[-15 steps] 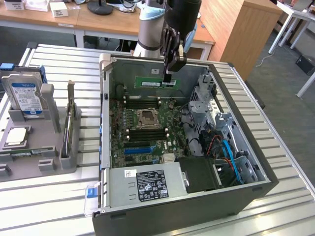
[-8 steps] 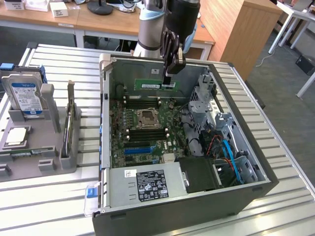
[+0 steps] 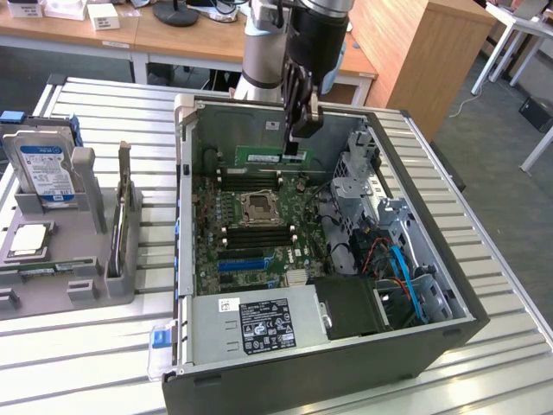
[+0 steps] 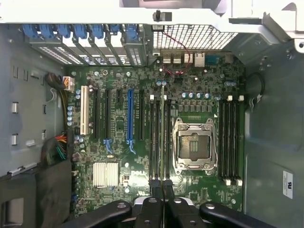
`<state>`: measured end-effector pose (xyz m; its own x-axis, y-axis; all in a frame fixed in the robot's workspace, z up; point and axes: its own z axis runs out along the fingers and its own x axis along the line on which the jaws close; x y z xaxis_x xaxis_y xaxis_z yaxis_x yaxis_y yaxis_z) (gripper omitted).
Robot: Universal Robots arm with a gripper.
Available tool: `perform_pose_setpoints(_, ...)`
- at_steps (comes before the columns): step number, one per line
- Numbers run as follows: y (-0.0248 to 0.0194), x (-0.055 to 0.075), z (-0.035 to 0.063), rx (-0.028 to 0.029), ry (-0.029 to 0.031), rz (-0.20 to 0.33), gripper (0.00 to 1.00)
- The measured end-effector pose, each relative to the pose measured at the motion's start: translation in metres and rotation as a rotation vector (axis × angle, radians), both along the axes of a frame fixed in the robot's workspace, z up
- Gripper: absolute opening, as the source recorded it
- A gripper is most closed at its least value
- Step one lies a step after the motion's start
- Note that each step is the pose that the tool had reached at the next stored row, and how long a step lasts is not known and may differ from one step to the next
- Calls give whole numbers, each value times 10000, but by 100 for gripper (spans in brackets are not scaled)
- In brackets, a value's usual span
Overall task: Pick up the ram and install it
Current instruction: 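Pick up the ram and move it above insertion slot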
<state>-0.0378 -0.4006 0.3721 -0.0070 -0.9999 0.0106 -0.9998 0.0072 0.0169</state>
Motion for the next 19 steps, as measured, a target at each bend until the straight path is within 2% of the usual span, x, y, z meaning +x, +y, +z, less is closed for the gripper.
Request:
perform_pose_setpoints(15,0,0,-154,0,0,0,12)
perform_pose_setpoints(16,0,0,-226,1,-1,0,12)
perform_pose_setpoints(19,0,0,-244,-1,0,0,12)
